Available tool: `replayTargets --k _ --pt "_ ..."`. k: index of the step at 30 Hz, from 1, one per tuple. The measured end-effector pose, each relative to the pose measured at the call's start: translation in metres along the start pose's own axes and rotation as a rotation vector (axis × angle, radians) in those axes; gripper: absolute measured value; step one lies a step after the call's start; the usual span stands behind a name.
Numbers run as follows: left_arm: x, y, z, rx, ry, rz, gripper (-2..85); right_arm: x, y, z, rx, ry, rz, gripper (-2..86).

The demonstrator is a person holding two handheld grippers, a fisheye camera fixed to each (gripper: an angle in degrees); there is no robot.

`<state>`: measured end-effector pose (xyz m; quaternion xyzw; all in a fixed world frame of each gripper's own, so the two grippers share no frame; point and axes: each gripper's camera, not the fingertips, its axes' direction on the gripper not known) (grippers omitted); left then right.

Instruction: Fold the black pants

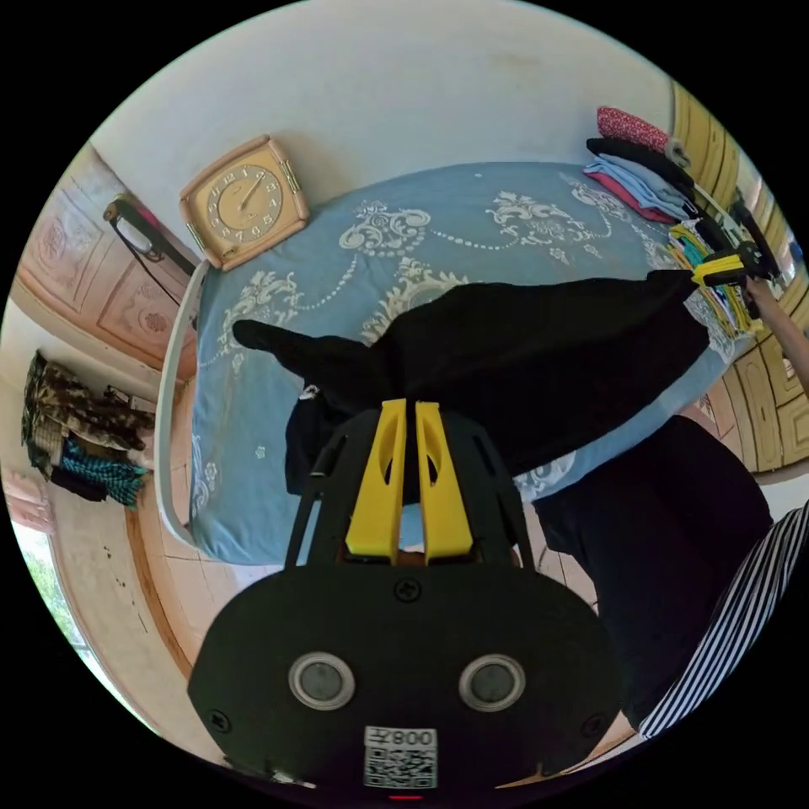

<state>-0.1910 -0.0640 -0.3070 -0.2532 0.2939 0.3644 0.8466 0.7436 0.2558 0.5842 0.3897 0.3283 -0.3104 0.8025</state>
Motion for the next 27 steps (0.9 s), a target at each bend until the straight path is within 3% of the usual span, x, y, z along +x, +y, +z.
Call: replayTargets --k 4,19,27 --pt "0.032 0.030 0.039 -0.127 -0.012 0.057 1.4 -0.003 0.037 0.049 -0.093 -0.039 0.068 1.1" --pt "0.066 0.068 0.126 -0.234 0.060 -0.090 1.3 0.008 0.148 0.149 -0.135 -0.051 0.165 2.5" --pt "0.068 0.074 0.151 -0.197 0.196 -0.237 1.4 0.049 0.220 0.184 -0.005 -0.219 0.383 5.9"
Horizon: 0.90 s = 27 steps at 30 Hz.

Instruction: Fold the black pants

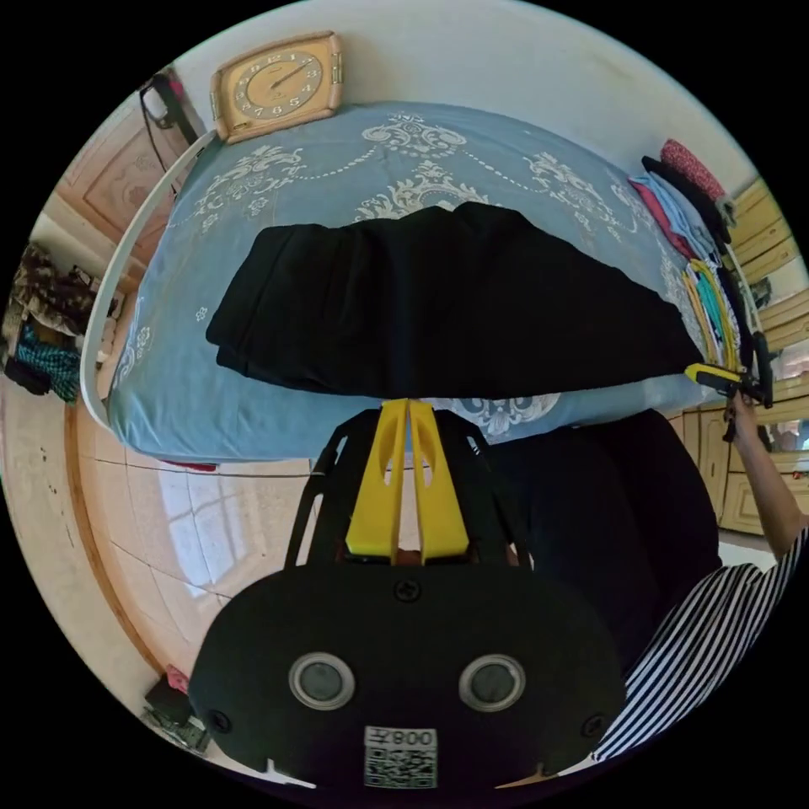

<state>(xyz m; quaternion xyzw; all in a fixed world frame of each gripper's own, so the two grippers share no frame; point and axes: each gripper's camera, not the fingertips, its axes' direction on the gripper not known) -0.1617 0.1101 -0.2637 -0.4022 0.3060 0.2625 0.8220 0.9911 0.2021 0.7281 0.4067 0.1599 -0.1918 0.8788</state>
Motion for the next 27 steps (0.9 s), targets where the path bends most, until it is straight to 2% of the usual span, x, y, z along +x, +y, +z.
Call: replayTargets --k 2,6,9,14,20,27 --pt "0.001 0.006 0.003 0.066 0.088 -0.060 2.4 0.029 0.024 0.001 0.082 -0.090 0.105 6.7" --pt "0.023 0.000 0.015 0.138 0.238 -0.048 5.1 0.076 0.062 0.003 0.211 -0.181 0.264 8.4" --pt "0.065 -0.030 0.032 0.142 0.342 0.084 7.2 0.112 0.085 0.007 0.287 -0.202 0.378 9.7" --pt "0.183 -0.113 0.060 0.135 0.453 0.445 8.3 0.158 0.107 0.027 0.313 -0.194 0.468 10.1" --pt "0.312 -0.199 0.107 0.059 0.453 0.714 8.3 0.185 0.120 0.056 0.276 -0.185 0.473 8.6" --pt "0.403 -0.261 0.160 -0.033 0.387 0.829 8.0 0.204 0.133 0.076 0.280 -0.171 0.468 6.4"
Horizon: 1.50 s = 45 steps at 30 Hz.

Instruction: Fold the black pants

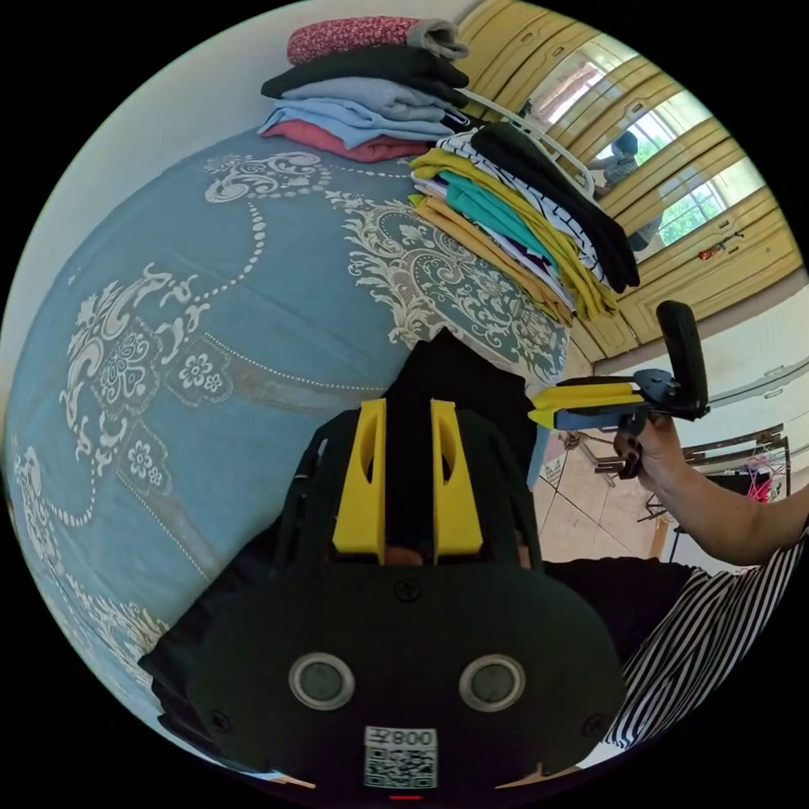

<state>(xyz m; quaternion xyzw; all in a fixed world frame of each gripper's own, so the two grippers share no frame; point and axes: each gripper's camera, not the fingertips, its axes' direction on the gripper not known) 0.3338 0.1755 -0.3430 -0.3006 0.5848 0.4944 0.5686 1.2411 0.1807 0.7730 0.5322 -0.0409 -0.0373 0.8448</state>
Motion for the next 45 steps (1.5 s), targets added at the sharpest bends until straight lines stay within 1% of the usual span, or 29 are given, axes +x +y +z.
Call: replayTargets --k 4,5,8,12,14,17,21,24,27,29,32,37,42,44,45 --pt "-0.004 -0.038 0.037 -0.090 -0.034 0.024 5.9 0.013 0.004 0.007 0.003 0.009 -0.022 3.6" --pt "-0.004 -0.045 0.042 -0.083 -0.065 0.028 4.8 0.016 0.005 0.008 0.002 0.018 -0.025 2.8" --pt "-0.005 -0.063 0.050 -0.073 -0.059 0.057 2.4 0.022 0.009 0.010 0.015 0.023 -0.043 1.6" --pt "-0.006 -0.082 0.056 -0.046 -0.050 0.058 1.3 0.027 0.014 0.011 0.018 0.000 -0.075 0.9" --pt "-0.006 -0.094 0.055 -0.002 -0.022 0.058 1.1 0.029 0.018 0.010 0.028 -0.019 -0.101 0.8" --pt "-0.006 -0.109 0.051 0.061 0.015 0.062 0.8 0.031 0.025 0.006 0.047 -0.046 -0.128 0.6" --pt "-0.005 -0.132 0.052 0.089 0.008 0.080 0.8 0.039 0.031 -0.004 0.101 -0.036 -0.124 0.7" --pt "-0.007 -0.153 0.064 0.068 -0.010 0.088 1.0 0.052 0.032 -0.004 0.094 -0.043 -0.101 0.9" --pt "-0.013 -0.173 0.089 -0.021 -0.003 0.077 1.7 0.068 0.033 0.010 0.043 -0.064 -0.050 1.7" --pt "-0.014 -0.185 0.104 -0.066 -0.025 0.077 2.8 0.077 0.035 0.010 0.076 -0.047 0.009 2.5" --pt "-0.015 -0.200 0.107 -0.029 -0.026 0.089 5.0 0.080 0.035 0.007 0.116 0.012 0.019 4.7" --pt "-0.021 -0.230 0.119 -0.042 -0.016 0.095 7.1 0.072 0.021 0.020 0.042 0.077 -0.066 6.5" --pt "-0.022 -0.255 0.132 -0.086 -0.043 0.114 4.7 0.062 0.013 0.033 0.002 0.193 -0.112 1.9" --pt "-0.022 -0.263 0.133 -0.100 0.003 0.148 2.6 0.059 0.013 0.034 -0.040 0.156 -0.133 0.9" --pt "-0.022 -0.264 0.132 -0.096 -0.005 0.142 2.3 0.058 0.012 0.032 -0.046 0.140 -0.135 0.7"
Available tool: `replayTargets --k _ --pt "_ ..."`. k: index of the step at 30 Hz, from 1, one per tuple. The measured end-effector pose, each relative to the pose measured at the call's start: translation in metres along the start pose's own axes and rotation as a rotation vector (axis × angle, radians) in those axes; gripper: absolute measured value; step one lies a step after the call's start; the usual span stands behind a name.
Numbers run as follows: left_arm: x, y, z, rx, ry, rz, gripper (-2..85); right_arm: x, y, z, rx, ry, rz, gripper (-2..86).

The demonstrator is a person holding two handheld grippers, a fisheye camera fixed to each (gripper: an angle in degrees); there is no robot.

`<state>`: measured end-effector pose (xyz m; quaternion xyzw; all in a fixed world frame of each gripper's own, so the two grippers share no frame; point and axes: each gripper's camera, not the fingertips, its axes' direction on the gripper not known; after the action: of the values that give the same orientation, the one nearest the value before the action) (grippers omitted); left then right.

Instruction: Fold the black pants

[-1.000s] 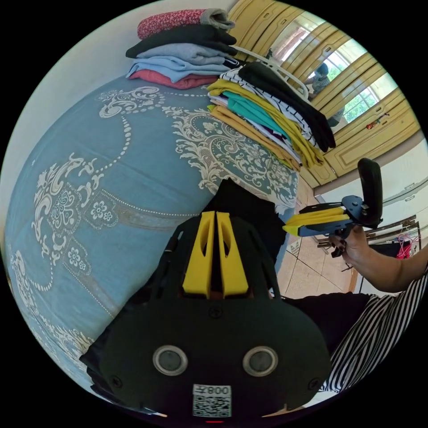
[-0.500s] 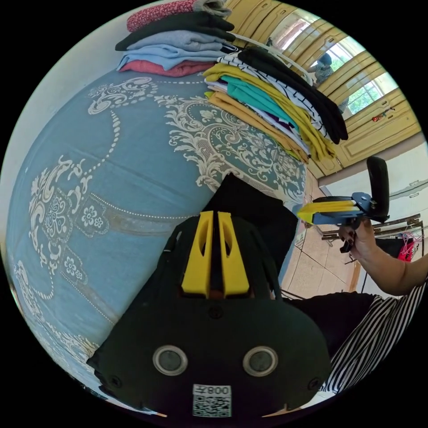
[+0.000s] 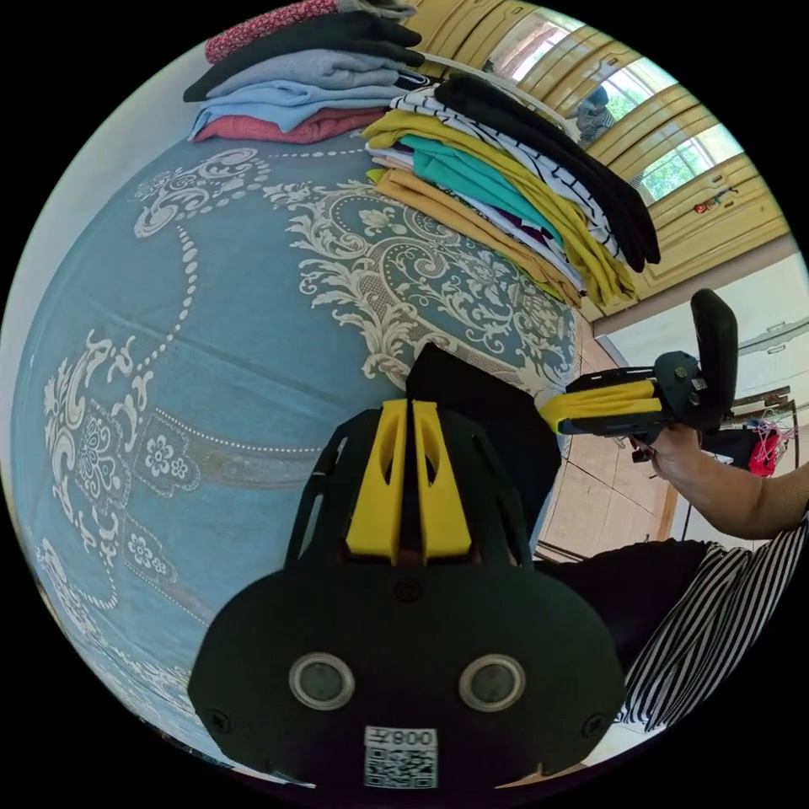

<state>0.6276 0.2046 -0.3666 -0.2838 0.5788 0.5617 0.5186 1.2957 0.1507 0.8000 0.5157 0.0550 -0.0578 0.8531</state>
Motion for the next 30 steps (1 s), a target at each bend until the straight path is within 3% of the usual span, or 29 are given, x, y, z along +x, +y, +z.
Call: replayTargets --k 6,12,17,30 --pt "-0.003 -0.010 -0.018 0.100 0.027 -0.004 1.1 0.004 0.011 -0.044 0.131 -0.022 0.030 0.3" --pt "-0.011 -0.022 -0.004 0.049 0.040 -0.038 2.4 0.008 0.001 -0.025 0.058 -0.089 0.062 2.1" --pt "-0.006 -0.031 0.002 -0.002 0.007 0.000 5.3 -0.009 -0.015 -0.011 0.010 -0.018 0.025 7.0" --pt "-0.003 -0.020 -0.017 0.045 0.010 0.008 2.8 -0.031 -0.029 -0.033 0.032 -0.028 0.012 0.8"
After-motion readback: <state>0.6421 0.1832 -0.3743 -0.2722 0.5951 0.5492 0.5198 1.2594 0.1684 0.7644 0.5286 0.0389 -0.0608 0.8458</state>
